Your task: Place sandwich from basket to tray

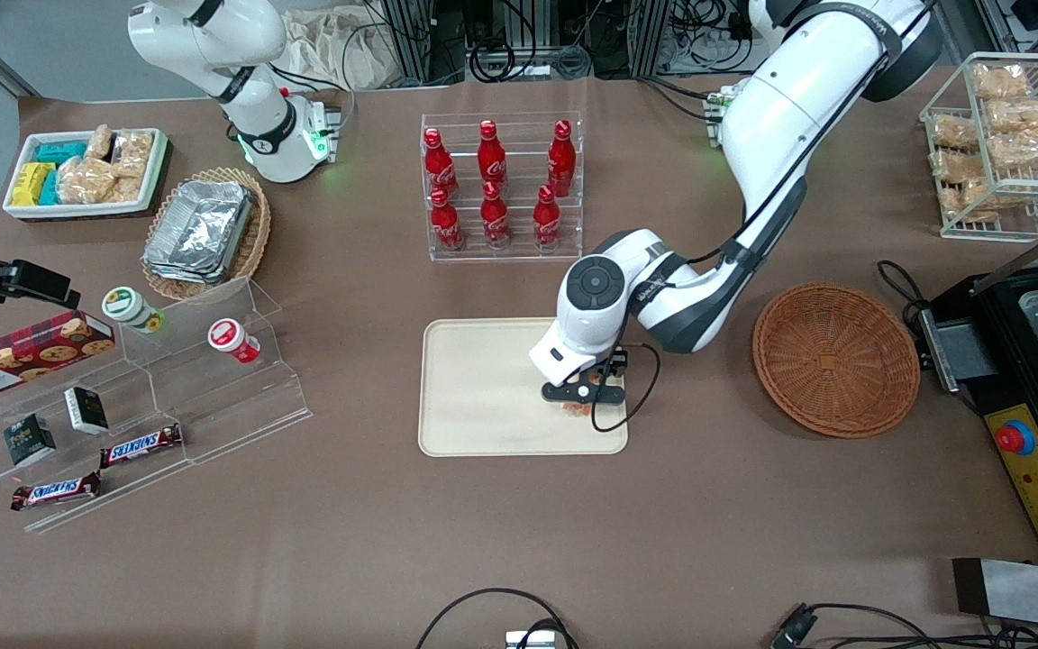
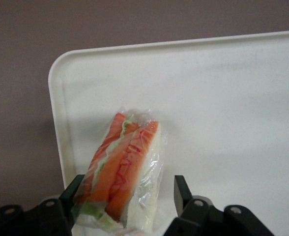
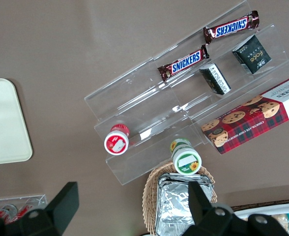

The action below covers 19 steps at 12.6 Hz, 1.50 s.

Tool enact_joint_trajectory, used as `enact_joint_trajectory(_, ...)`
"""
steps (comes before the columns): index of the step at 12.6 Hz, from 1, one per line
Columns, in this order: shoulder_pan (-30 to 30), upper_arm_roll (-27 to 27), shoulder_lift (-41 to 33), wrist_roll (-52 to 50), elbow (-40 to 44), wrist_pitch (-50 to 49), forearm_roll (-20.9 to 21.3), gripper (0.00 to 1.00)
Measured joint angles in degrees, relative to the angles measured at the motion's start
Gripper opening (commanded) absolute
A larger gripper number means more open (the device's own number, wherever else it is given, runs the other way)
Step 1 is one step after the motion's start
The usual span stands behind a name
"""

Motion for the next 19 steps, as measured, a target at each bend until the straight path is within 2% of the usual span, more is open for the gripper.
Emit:
enact_joint_trajectory(3, 0.9, 0.0, -1.8, -0.5, 2.0, -4.3, 0.0, 0.97)
enact_joint_trajectory(9, 1.7, 0.2, -9.8, -7.3, 3.5, -13.5, 0.0, 1.0)
enact_joint_trajectory(14, 10.7, 0.4, -18.0, -5.1, 4.5, -19.6, -1.7, 1.0)
enact_joint_trajectory(19, 16.7, 0.4, -20.3, 2.7, 6.4, -24.0, -4.9, 1.0)
